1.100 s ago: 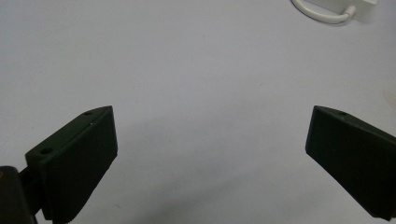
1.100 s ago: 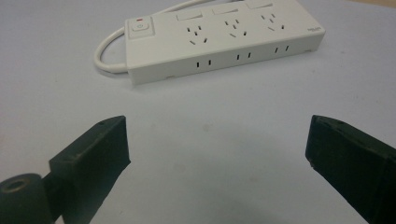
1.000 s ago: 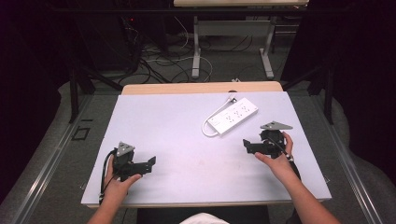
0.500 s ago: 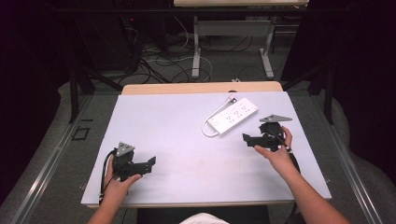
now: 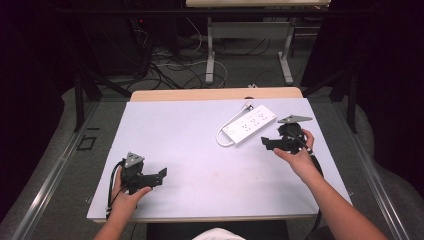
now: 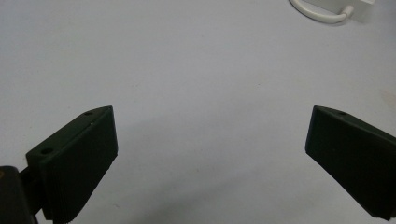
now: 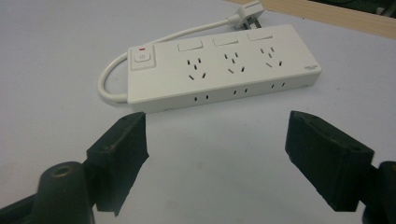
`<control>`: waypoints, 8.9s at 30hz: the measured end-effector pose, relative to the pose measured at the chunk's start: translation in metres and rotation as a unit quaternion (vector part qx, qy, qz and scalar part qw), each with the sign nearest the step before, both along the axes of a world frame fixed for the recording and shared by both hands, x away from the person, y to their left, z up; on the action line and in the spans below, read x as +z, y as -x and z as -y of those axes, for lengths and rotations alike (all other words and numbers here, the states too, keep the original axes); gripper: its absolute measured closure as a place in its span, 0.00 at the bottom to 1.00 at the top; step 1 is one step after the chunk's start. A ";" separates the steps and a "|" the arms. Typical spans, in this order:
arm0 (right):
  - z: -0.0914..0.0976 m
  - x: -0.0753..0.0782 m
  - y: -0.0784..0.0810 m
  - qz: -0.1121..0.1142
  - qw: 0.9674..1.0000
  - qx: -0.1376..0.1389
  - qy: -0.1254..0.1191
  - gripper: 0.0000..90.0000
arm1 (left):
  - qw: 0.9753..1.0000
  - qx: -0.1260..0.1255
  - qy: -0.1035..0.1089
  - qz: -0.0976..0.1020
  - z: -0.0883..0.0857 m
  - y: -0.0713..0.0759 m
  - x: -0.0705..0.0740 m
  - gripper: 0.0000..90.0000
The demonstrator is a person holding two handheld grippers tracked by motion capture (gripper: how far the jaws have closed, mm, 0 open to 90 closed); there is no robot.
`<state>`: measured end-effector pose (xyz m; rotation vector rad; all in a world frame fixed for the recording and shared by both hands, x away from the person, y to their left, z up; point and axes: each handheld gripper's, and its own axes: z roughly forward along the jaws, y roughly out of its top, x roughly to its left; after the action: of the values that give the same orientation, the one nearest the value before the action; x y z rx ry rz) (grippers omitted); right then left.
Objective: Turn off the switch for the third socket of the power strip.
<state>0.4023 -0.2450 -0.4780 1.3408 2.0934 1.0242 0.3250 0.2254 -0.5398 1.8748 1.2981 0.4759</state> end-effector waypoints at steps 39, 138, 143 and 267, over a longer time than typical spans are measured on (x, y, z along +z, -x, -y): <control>0.005 0.043 -0.056 -0.003 0.999 -0.010 0.038 0.32 | 1.000 0.001 0.001 0.003 0.000 0.000 0.000 0.03; -0.024 -0.026 -0.172 0.002 0.998 -0.039 0.046 0.62 | 1.000 0.002 -0.001 -0.014 -0.002 -0.003 -0.003 0.04; -0.021 -0.029 -0.175 -0.005 0.998 -0.052 0.031 0.66 | 1.000 -0.002 -0.003 -0.020 -0.002 -0.004 -0.004 0.04; -0.015 -0.049 -0.185 -0.033 0.996 -0.081 0.014 0.40 | 1.000 0.001 -0.004 -0.016 -0.001 -0.005 -0.006 0.05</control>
<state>0.5878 -0.2298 -0.5274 1.5208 1.9992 0.8908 0.3299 0.2268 -0.5455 1.8953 1.3220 0.4551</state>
